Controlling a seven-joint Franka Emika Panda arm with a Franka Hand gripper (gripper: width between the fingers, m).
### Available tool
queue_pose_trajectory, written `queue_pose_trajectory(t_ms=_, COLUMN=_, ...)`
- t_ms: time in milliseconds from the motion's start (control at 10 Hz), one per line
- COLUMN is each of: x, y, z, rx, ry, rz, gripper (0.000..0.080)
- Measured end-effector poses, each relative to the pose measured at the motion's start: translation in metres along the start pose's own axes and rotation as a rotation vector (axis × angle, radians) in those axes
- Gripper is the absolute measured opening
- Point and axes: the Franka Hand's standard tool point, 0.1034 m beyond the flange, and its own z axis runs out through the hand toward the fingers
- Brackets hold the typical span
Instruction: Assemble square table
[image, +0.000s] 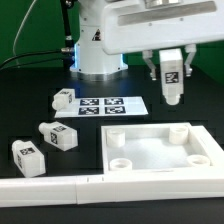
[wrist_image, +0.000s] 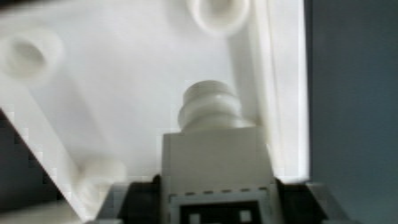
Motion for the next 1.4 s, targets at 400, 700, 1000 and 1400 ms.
queue_pose_trajectory(t_ms=400, x=0.028, y=-0.030, z=0.023, rx=0.022, ry=0.111, rz=-0.065, gripper=0.0281)
queue_pose_trajectory(t_ms=700, x=0.031, y=-0.027, z=0.025, rx=0.015, ry=0.103, rz=-0.095, gripper=0.0281)
queue_pose_trajectory(t_ms=1000, x=0.073, y=-0.023, z=0.045, rx=-0.002, ry=0.151, rz=-0.169, gripper=0.0281)
queue_pose_trajectory(t_ms=1400, x=0.070, y=-0.022, z=0.048, rx=-0.004, ry=0.153, rz=-0.173, gripper=0.0281)
